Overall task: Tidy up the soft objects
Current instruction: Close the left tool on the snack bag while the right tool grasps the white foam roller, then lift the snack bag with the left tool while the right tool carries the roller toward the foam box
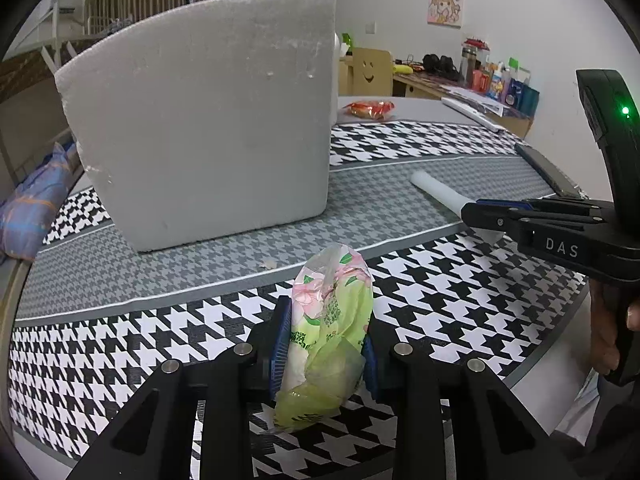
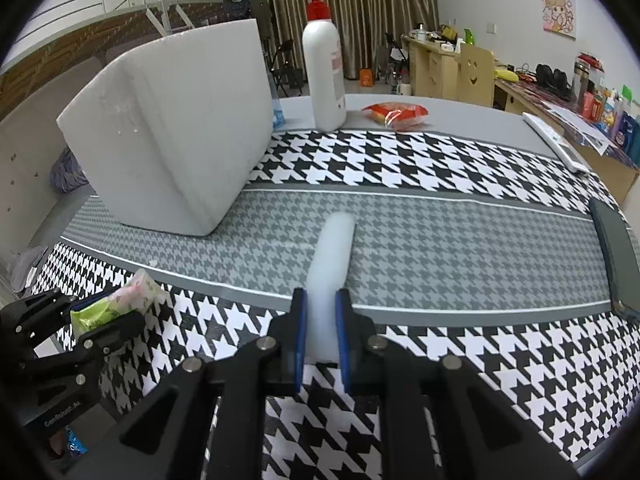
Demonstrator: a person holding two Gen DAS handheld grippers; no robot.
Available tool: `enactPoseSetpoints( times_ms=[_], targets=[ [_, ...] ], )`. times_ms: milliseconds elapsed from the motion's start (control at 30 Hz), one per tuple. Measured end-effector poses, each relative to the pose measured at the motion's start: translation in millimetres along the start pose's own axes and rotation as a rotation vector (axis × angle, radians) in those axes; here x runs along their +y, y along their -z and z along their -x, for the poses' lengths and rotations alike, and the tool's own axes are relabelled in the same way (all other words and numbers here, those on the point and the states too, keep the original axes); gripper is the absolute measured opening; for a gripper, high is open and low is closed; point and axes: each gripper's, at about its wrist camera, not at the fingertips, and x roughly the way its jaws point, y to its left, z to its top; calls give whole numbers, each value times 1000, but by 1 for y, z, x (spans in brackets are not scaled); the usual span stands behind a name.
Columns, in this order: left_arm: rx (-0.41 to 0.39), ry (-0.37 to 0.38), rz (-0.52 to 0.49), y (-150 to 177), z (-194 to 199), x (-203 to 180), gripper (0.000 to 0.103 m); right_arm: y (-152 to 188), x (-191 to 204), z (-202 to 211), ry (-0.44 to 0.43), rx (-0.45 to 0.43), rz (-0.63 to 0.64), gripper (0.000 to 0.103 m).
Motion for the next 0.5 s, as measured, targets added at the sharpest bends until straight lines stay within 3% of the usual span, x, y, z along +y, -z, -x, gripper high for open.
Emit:
enactPoseSetpoints(
  times_ms=[500],
  targets=[
    [-47, -4, 17, 1, 22, 6, 33, -4, 5, 20, -4, -52, 9, 17]
  ],
)
